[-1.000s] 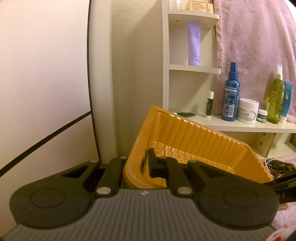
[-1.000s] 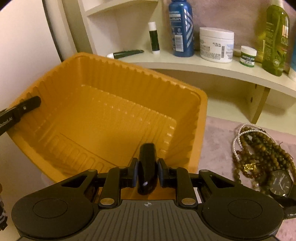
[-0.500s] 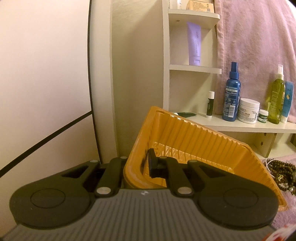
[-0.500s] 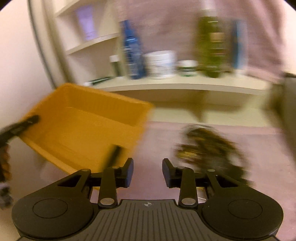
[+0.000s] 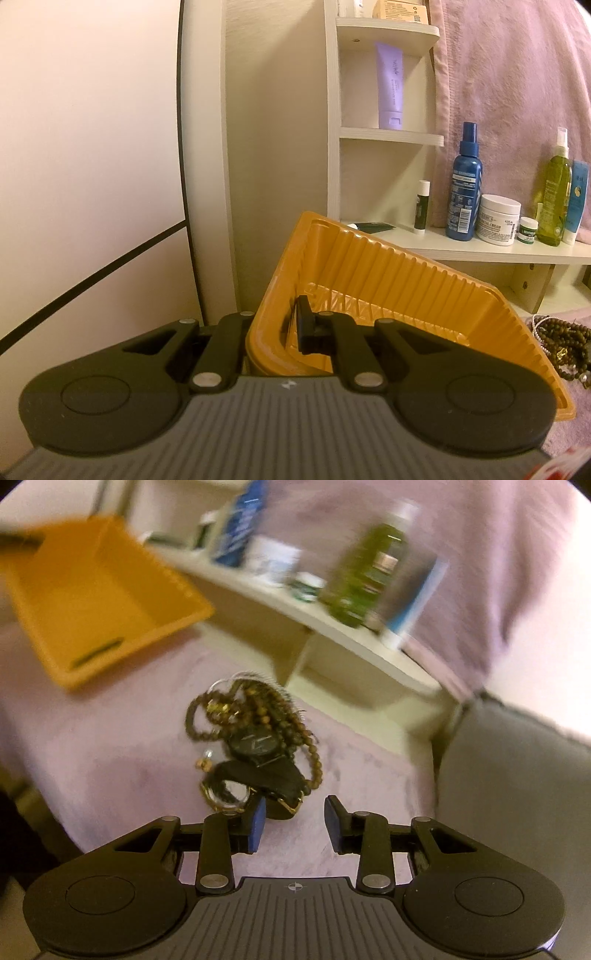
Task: Organize jewelry
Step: 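Grasp the black band from the jewelry pile with the right gripper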
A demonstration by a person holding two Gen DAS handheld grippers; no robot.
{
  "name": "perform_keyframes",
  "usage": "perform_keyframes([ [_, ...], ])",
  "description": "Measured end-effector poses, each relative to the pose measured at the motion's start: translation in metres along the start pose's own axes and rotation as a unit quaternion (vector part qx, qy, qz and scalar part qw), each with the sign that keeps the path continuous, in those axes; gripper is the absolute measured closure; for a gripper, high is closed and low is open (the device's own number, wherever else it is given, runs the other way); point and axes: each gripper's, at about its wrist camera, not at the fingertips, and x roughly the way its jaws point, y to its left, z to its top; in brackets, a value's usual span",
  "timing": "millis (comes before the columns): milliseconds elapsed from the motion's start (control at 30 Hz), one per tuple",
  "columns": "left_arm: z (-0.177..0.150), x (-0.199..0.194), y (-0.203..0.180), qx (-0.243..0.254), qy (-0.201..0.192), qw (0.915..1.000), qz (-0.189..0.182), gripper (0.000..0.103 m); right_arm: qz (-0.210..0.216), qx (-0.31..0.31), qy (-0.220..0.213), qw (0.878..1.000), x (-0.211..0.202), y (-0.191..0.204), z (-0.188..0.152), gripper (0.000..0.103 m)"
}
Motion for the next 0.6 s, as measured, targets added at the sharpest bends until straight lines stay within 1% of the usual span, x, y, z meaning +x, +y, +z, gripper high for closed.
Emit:
perform_keyframes([
  [67, 0.000, 0.000, 0.000, 0.000, -0.001, 1.0000, -0.001, 0.094, -0.003, -0.030, -0.004, 1.000, 0.003, 0.004, -0.003, 0.068],
  [100, 0.000, 0.000, 0.000, 0.001, -0.001, 1.0000, -0.001, 0.094, -0.005, -0.035, -0.008, 0.999, 0.004, 0.005, -0.003, 0.072],
  [133, 0.000, 0.000, 0.000, 0.001, -0.001, 1.0000, -0.001, 0.094, -0.001, -0.035, -0.006, 0.999, 0.007, 0.004, -0.003, 0.083],
  [167, 0.000, 0.000, 0.000, 0.002, -0.001, 1.0000, -0.001, 0.094, 0.004, -0.033, -0.003, 0.999, 0.009, 0.003, -0.003, 0.088],
  [233, 0.000, 0.000, 0.000, 0.002, -0.001, 1.0000, -0.002, 0.094, 0.003, -0.027, -0.002, 1.000, 0.010, 0.002, -0.001, 0.089],
  [267, 0.000, -0.001, 0.000, 0.002, -0.001, 1.0000, -0.002, 0.094, 0.005, -0.016, -0.001, 1.000, 0.010, -0.001, 0.001, 0.090],
  [300, 0.000, -0.001, 0.001, 0.002, -0.001, 1.0000, -0.003, 0.094, 0.009, 0.008, 0.004, 1.000, 0.010, -0.005, 0.003, 0.091],
  [367, 0.000, -0.002, 0.001, 0.001, -0.002, 1.0000, -0.002, 0.094, 0.032, 0.093, 0.015, 0.995, 0.010, -0.020, 0.005, 0.091],
  [400, 0.000, -0.002, 0.001, 0.001, -0.002, 1.0000, -0.003, 0.094, 0.046, 0.144, 0.021, 0.988, 0.009, -0.029, 0.006, 0.091],
  [467, 0.000, -0.001, 0.001, 0.000, -0.001, 1.0000, -0.003, 0.094, 0.070, 0.239, 0.035, 0.968, 0.010, -0.047, 0.006, 0.091],
  [500, -0.001, -0.002, 0.001, 0.000, -0.002, 1.0000, -0.003, 0.094, 0.079, 0.271, 0.040, 0.959, 0.011, -0.053, 0.007, 0.092],
  [533, -0.001, -0.002, 0.001, -0.001, -0.002, 1.0000, -0.003, 0.094, 0.089, 0.308, 0.044, 0.946, 0.010, -0.059, 0.007, 0.092],
  [600, -0.001, -0.002, 0.001, 0.000, -0.002, 1.0000, -0.004, 0.094, 0.106, 0.352, 0.048, 0.929, 0.009, -0.065, 0.010, 0.093],
])
